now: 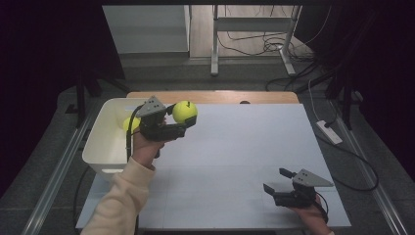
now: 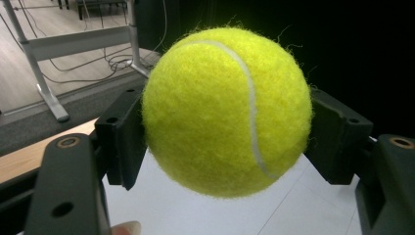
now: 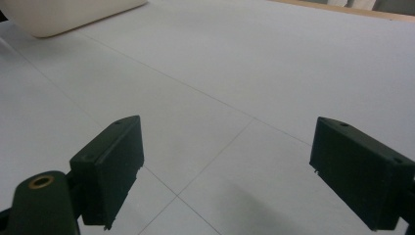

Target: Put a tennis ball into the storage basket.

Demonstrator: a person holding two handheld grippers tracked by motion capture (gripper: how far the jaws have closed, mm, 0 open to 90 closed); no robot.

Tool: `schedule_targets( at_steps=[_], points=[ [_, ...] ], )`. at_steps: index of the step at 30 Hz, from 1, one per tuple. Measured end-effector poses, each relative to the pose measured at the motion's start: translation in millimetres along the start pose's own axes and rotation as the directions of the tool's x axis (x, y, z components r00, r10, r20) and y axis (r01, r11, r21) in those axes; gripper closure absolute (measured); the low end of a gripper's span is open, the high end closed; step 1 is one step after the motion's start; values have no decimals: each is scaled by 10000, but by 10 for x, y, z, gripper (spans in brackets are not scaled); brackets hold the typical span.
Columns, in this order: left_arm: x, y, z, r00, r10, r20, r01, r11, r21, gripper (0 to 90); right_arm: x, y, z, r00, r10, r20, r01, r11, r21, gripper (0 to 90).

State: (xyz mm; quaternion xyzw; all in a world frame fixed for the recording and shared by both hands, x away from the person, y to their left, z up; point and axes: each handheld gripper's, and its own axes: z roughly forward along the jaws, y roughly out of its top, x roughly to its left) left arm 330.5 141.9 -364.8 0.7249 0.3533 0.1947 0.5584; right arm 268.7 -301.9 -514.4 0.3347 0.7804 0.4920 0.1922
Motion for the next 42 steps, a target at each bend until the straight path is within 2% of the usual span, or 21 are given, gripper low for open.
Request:
schedule_targets(
  at_steps=[22,42],
  points=[
    [135,-6,-218,9981,-141,-592,140,9999,-16,270,-2,4,-5,10000,13,29,-13,10000,-50,124],
    [304,-73,-387,9920,-429,-1184,431,9991,-11,270,2,6,0,10000,0,22,0,10000,-30,125]
  ],
)
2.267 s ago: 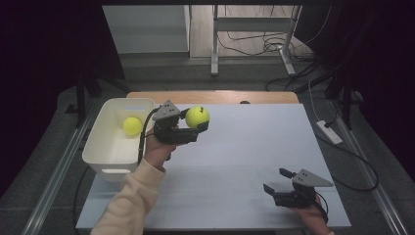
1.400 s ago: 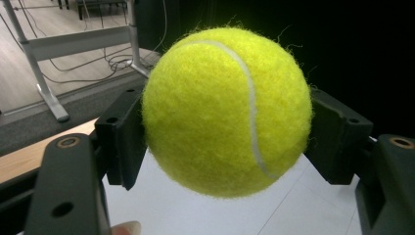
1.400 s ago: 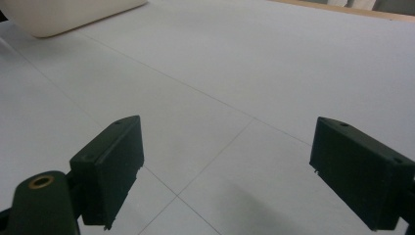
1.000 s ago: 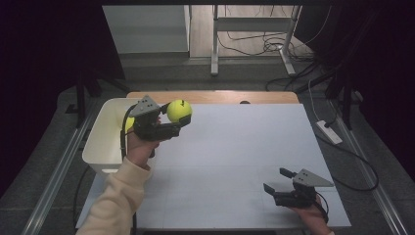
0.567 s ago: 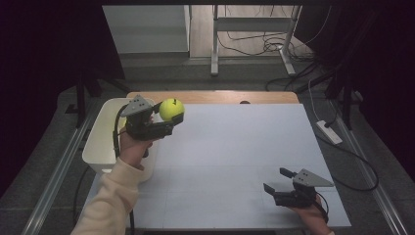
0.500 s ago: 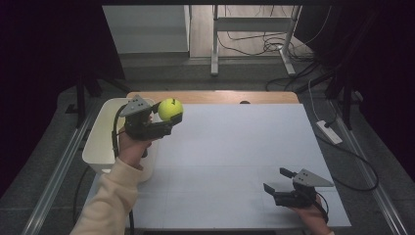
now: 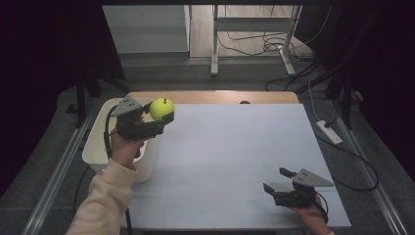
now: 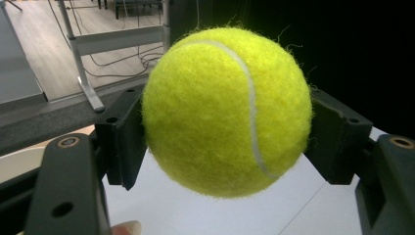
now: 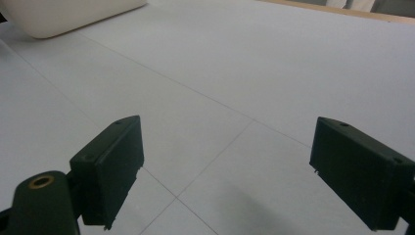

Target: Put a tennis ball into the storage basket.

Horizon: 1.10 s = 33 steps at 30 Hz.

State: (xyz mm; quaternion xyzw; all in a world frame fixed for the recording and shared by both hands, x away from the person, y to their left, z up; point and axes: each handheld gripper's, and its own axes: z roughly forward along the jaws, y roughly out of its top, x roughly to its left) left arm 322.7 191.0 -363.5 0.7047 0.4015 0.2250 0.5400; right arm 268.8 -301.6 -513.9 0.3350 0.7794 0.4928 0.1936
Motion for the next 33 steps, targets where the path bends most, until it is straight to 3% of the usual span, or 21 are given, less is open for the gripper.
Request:
schedule_targets(
  at_steps=[21,33],
  points=[
    [166,-66,-97,9982,-292,-527,297,9995,99,271,2,2,1,10000,-20,23,20,10000,7,125],
    [311,-118,-139,9934,-529,-1016,554,9982,224,271,0,2,8,10000,-33,15,33,10000,-19,125]
  ],
)
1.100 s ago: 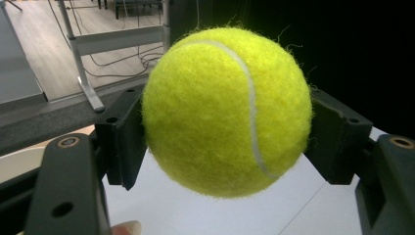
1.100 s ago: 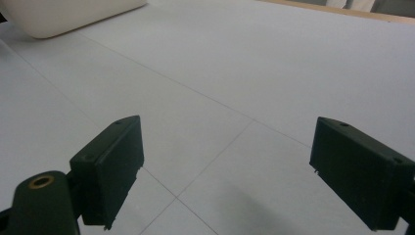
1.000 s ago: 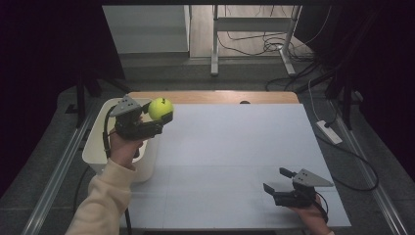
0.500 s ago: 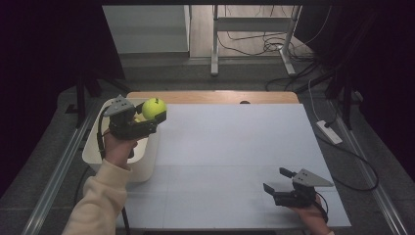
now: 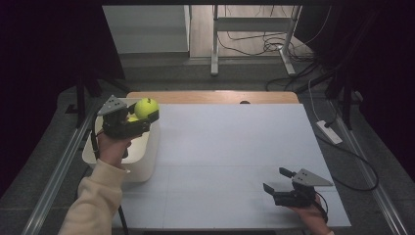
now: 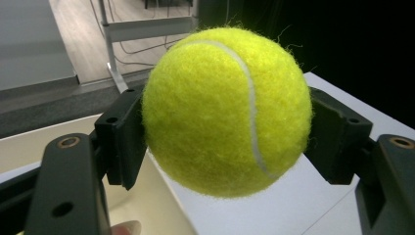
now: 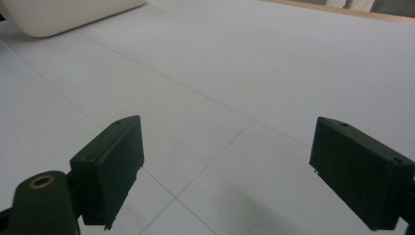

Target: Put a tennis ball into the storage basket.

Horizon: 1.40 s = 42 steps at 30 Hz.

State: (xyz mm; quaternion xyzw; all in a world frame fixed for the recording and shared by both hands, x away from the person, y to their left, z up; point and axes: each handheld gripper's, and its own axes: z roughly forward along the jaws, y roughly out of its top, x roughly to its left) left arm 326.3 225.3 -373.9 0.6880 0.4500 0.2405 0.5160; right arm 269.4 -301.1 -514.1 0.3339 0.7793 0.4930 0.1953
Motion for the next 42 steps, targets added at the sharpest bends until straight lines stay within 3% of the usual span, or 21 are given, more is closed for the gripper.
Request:
schedule_targets(
  at_steps=[25,42],
  points=[
    [326,-103,12,9946,-445,-934,504,9968,615,270,-2,-2,6,10000,3,20,-4,10000,41,126],
    [589,-182,74,9837,-923,-1545,1102,9876,1116,270,-4,-4,14,10000,2,37,-3,10000,72,126]
  ],
)
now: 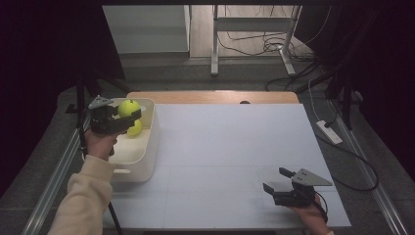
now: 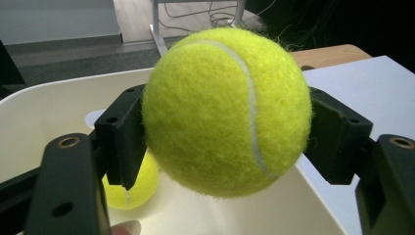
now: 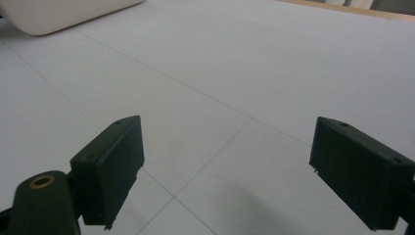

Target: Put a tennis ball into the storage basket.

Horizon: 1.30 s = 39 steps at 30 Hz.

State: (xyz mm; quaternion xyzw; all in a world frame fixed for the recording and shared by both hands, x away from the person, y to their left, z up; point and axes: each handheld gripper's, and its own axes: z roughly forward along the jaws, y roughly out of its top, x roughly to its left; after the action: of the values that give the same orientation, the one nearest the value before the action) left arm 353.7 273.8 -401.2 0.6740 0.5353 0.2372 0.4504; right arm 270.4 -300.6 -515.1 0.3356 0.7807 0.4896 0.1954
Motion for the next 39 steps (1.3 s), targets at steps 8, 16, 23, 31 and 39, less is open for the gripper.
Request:
schedule_targets(
  at_steps=[8,16,23,31,39],
  points=[
    [42,-11,33,9999,-59,-112,61,9998,179,269,2,0,-1,10000,2,4,-2,10000,0,126],
    [77,-33,100,9998,-110,-171,120,9984,548,269,1,0,0,10000,-12,-3,12,10000,12,126],
    [77,-36,152,9999,-38,-123,51,9950,992,269,3,0,-3,10000,-14,-3,14,10000,-4,127],
    [67,-33,200,9999,63,-129,-45,9907,1362,268,4,0,-2,10000,-22,-8,22,10000,5,127],
    [56,-52,291,9998,211,-58,-195,9791,2026,267,3,1,-2,10000,-39,-14,39,10000,10,127]
  ],
)
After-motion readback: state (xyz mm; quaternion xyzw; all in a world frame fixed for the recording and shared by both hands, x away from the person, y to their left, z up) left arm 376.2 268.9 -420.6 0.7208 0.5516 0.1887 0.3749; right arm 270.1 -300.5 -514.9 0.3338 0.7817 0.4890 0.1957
